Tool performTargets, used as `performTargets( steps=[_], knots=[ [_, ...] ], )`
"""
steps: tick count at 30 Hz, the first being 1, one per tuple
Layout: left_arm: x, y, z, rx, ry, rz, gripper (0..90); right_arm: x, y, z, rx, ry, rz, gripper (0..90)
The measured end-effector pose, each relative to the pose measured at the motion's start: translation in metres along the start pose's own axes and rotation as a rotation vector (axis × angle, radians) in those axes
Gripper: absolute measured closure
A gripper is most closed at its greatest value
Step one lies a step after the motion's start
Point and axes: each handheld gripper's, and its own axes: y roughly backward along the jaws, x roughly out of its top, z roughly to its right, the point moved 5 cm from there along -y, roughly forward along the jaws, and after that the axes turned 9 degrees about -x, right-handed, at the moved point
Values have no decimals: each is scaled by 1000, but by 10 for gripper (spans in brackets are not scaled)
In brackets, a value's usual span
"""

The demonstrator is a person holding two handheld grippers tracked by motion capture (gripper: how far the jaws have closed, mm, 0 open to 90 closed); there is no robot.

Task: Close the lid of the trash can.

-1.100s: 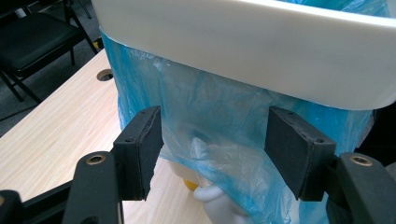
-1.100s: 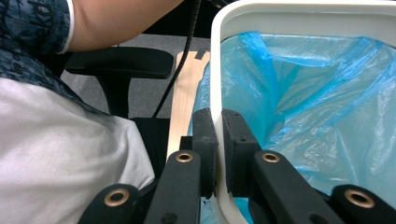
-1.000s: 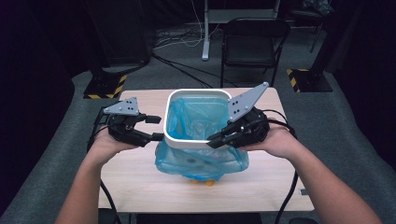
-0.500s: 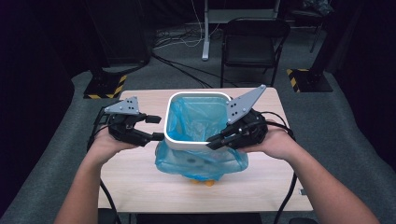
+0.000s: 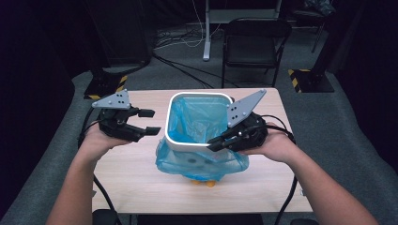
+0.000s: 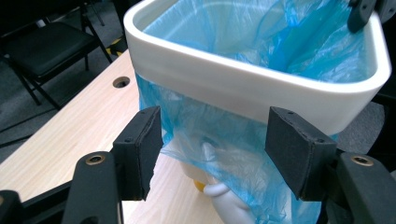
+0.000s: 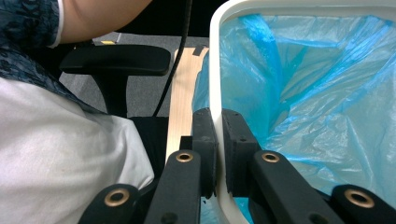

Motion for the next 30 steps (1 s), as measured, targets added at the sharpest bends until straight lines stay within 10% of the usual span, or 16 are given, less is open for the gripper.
performTargets(
  steps=[16, 30],
  knots=[
    [30, -12, 4, -28, -38, -1, 330, -1, -2, -2, -5, 1, 0, 848],
    [23, -26, -3, -47, 6, 5, 329, -8, -3, -4, -16, -11, 29, 845]
  ],
)
